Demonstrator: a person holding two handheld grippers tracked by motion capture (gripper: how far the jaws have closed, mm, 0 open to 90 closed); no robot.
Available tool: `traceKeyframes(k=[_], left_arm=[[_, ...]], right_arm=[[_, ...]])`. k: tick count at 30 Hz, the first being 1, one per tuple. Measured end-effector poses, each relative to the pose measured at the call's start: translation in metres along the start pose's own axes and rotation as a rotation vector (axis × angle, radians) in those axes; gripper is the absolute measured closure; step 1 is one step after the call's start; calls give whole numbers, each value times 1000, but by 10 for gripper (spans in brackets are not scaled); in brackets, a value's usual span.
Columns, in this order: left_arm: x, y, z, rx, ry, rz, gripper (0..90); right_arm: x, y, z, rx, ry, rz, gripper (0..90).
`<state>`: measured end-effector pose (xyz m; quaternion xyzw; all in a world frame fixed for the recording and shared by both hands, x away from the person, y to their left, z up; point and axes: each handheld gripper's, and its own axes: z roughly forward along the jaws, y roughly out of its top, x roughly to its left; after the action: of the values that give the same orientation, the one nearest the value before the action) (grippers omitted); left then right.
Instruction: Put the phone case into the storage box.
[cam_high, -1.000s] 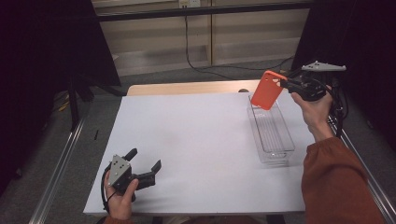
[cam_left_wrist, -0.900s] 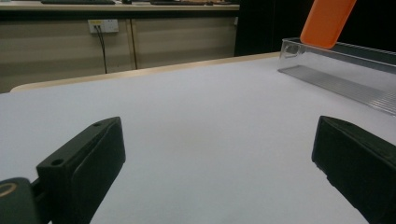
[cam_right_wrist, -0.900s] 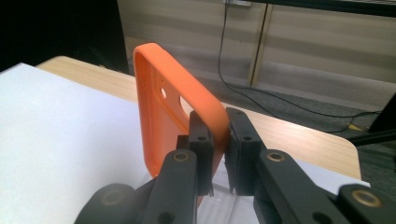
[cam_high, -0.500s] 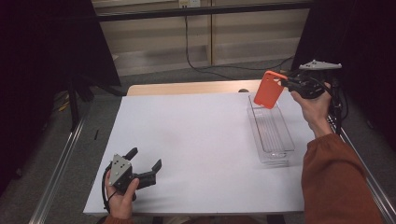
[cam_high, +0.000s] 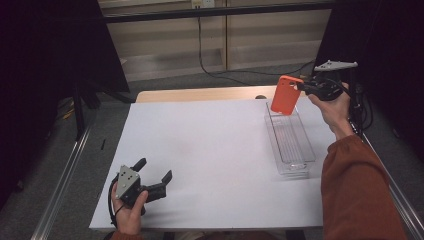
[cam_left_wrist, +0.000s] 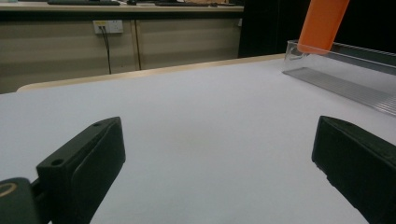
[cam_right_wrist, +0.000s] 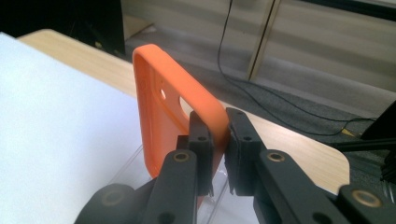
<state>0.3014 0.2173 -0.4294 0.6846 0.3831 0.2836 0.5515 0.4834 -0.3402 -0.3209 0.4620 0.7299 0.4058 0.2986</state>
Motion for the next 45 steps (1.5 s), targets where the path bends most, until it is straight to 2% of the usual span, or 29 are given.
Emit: traceKeyframes(k=[3, 15, 25, 29, 45], left_arm=[[0, 0, 0, 4, -4, 1, 27], [0, 0, 1, 3, -3, 3, 26], [-1, -1, 1, 6, -8, 7, 26], [-1, -1, 1, 8, -8, 7, 27], [-1, -1, 2, 18, -14, 15, 26]], right_arm=[[0, -2, 6, 12, 9, -4, 817], [8, -6, 20, 50, -23, -56, 817], [10, -11, 29, 74, -44, -48, 817], [12, -11, 33, 79, -46, -60, 817], [8, -14, 40, 85, -60, -59, 818]])
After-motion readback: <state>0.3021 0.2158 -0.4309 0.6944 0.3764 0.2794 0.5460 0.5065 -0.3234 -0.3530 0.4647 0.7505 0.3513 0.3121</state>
